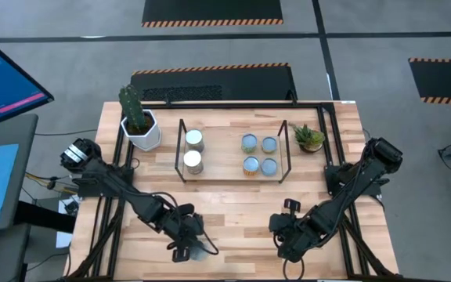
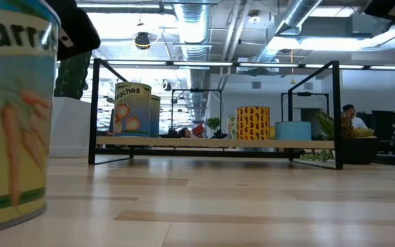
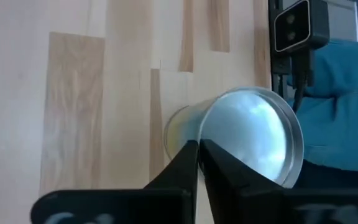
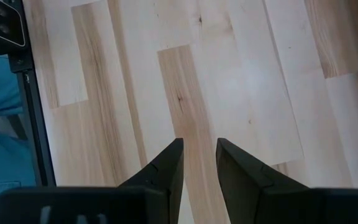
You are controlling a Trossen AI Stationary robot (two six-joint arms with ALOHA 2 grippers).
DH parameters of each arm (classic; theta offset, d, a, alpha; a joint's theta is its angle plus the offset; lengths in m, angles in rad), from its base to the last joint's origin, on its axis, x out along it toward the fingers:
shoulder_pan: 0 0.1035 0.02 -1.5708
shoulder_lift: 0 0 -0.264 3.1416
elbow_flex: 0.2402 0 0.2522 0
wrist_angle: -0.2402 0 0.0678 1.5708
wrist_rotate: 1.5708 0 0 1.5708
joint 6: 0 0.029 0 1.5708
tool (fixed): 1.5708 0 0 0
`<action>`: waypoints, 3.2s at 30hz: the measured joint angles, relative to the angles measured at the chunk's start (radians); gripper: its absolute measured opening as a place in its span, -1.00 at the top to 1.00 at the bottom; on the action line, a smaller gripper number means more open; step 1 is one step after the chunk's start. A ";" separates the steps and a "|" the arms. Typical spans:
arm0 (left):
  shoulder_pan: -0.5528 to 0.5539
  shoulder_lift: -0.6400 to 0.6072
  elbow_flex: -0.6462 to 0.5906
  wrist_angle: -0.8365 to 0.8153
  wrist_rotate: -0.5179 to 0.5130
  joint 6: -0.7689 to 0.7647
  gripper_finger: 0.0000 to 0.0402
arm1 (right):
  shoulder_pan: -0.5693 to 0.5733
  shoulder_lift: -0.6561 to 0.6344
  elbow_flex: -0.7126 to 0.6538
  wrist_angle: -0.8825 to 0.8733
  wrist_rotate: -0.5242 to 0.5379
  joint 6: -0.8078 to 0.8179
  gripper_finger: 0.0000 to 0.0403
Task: Pick and place cans onto a shelf
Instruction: Put the canned carrots on the shelf
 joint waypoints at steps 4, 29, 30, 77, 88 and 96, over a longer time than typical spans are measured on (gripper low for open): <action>0.023 0.002 0.011 -0.015 0.008 0.026 1.00 | 0.000 0.000 0.000 0.000 0.000 0.000 0.41; 0.270 0.006 0.237 -0.247 -0.016 0.395 1.00 | 0.060 0.000 0.000 0.003 0.026 -0.001 0.41; 0.293 0.006 0.256 -0.264 -0.007 0.420 1.00 | 0.060 0.000 0.000 0.003 0.027 -0.001 0.41; 0.801 0.101 0.399 -0.376 0.017 0.839 1.00 | 0.075 0.000 0.000 -0.016 0.051 0.037 0.41; 0.827 0.102 0.399 -0.376 0.020 0.831 0.72 | 0.113 0.000 0.000 -0.009 0.055 0.080 0.41; 0.822 0.070 0.399 -0.379 0.029 0.785 0.56 | 0.112 0.000 0.000 -0.018 0.080 0.072 0.41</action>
